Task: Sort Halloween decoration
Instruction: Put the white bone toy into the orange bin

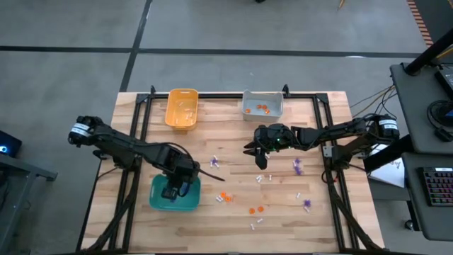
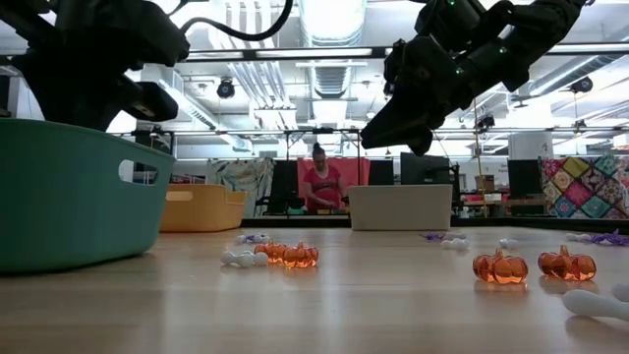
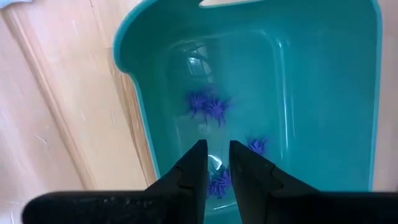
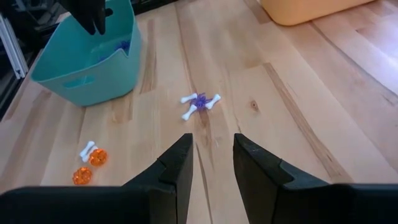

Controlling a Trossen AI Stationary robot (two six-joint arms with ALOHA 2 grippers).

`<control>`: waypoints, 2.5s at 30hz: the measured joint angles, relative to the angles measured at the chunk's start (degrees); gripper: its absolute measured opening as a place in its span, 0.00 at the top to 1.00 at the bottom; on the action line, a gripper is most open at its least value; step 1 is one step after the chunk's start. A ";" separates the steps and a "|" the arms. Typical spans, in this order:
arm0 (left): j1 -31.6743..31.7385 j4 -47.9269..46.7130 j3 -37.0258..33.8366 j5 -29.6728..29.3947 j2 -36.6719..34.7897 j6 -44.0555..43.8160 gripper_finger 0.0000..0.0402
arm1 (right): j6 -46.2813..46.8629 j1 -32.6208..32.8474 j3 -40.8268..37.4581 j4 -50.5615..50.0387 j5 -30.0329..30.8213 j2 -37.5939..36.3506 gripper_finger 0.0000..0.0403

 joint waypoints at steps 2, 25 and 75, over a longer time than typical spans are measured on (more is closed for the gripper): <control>0.02 -0.13 0.32 -0.02 -0.02 0.50 0.88 | 0.81 0.00 0.00 0.00 -0.02 0.00 0.75; 7.10 20.68 2.68 -14.43 -4.63 22.93 0.90 | 16.13 0.00 18.71 -32.19 0.14 0.58 0.75; 19.59 42.82 -1.48 -9.38 -10.37 19.48 0.90 | 44.83 14.41 22.71 -62.93 -0.02 16.20 0.75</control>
